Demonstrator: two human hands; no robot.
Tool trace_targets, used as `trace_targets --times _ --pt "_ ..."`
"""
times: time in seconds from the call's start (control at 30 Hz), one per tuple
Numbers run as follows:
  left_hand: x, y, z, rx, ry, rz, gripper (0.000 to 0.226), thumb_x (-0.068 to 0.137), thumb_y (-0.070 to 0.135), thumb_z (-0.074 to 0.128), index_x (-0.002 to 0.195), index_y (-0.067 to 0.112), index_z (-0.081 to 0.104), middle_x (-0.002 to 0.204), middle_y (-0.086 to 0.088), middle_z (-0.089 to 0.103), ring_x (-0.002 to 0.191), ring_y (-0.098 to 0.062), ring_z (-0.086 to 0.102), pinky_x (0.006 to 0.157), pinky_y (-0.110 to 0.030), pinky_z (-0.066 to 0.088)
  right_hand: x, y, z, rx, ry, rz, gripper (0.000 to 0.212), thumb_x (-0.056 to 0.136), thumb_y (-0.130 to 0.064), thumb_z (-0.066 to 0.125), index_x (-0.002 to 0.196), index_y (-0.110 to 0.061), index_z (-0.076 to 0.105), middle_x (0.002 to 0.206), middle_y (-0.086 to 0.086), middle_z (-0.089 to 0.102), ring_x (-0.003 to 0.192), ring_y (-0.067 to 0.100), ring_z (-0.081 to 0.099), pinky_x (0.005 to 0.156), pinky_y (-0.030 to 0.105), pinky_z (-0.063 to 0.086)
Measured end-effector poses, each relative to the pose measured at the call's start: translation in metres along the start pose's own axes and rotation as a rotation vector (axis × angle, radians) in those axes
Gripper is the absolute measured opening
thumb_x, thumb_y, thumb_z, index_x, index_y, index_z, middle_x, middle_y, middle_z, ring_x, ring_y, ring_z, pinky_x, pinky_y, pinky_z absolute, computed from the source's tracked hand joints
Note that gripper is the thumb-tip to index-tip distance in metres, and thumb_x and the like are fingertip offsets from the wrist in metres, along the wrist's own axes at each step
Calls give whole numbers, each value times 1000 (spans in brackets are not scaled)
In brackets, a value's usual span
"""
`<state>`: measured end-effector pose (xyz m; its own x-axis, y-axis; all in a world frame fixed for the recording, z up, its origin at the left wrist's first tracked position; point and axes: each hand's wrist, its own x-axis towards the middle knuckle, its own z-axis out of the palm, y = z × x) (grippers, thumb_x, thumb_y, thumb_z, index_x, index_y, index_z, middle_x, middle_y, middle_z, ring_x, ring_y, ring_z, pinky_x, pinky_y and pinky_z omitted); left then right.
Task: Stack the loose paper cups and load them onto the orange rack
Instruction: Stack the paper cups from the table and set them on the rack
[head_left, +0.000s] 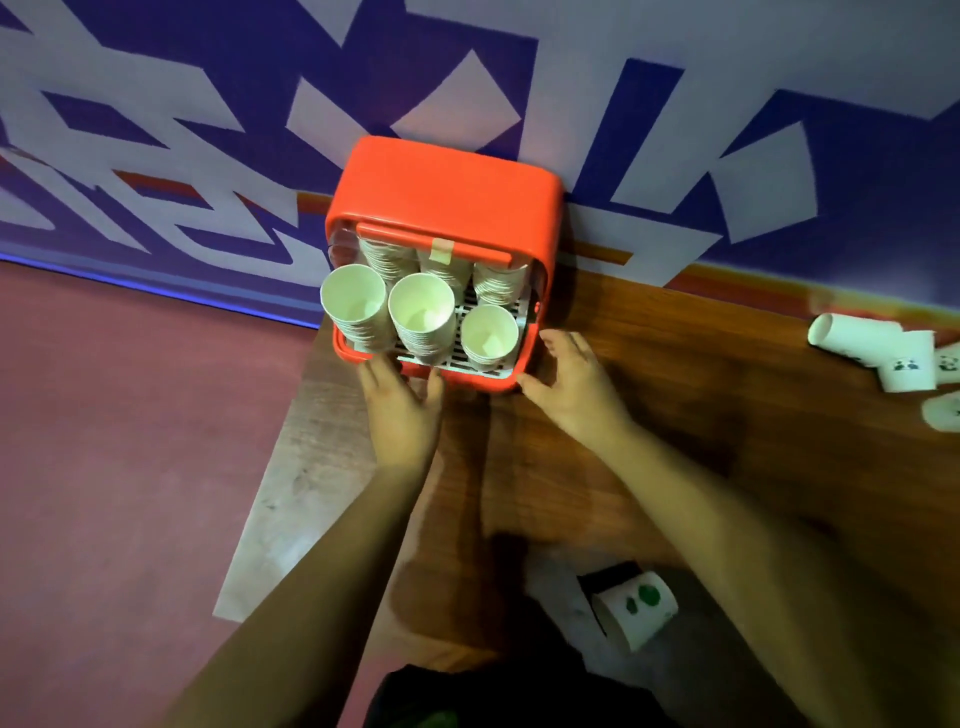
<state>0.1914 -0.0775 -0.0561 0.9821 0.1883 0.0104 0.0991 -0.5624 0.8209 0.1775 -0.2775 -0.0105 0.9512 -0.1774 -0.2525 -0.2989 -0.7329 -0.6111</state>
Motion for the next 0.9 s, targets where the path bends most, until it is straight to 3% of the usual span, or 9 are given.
trace_targets --times 0.07,0.17,0.33,0.43,0.57,0.67,0.77,0.83,0.9 --pt "-26 -3 0 14 -125 30 31 85 18 65 109 7 49 110 -12 48 95 -32 52 81 -45 49 -29 28 -20 -37 3 92 55 87 -34 68 134 -16 50 135 4 50 122 19 52 102 33 44" --pt "-70 -5 14 98 -457 45 24 86 25 60 99 6 54 100 -11 51 87 -32 56 78 -46 49 -82 81 -41 -76 -23 278 48 89 -39 65 129 -15 54 130 6 52 118 23 54 98 34 44" --pt "-138 23 50 140 -919 45 30 92 24 63 117 9 58 114 -10 62 104 -28 61 88 -29 45 -178 154 -30 -99 -104 572 53 87 -46 64 127 -12 55 124 10 57 114 28 56 92 34 46" --pt "-168 41 70 221 -1147 67 37 96 31 58 127 11 56 120 -8 64 111 -26 61 80 -21 41 -219 170 -11 -6 -90 719 54 88 -44 65 127 -8 54 122 8 58 117 24 54 91 28 39" --pt "-202 53 86 348 -1275 26 34 100 33 50 129 18 57 121 -7 64 109 -24 63 72 -20 38 -248 185 16 177 -54 806 65 81 -59 61 112 -3 62 107 6 66 106 22 63 84 28 45" --pt "-221 53 94 330 -1347 58 31 103 24 45 127 13 60 124 -11 64 110 -26 62 73 -20 39 -255 187 26 210 -56 825 50 89 -46 61 109 -1 66 106 12 69 104 25 65 77 25 42" --pt "-234 58 97 300 -1398 65 30 104 21 45 125 8 61 115 0 58 113 -22 57 73 -19 34 -259 186 27 314 -6 819 33 89 -34 66 101 -3 70 94 10 70 92 23 65 70 26 46" --pt "-239 61 99 250 -1378 9 29 101 29 50 122 13 63 114 4 60 111 -17 57 74 -18 35 -258 183 21 480 104 831 14 88 -22 69 87 -8 68 80 5 64 79 15 63 57 17 44" --pt "-244 65 101 117 -1288 -69 36 86 48 58 112 25 63 119 2 66 112 -14 60 86 -21 42 -257 188 10 675 275 864 7 88 -13 68 84 -8 68 78 6 64 73 9 64 63 13 47"
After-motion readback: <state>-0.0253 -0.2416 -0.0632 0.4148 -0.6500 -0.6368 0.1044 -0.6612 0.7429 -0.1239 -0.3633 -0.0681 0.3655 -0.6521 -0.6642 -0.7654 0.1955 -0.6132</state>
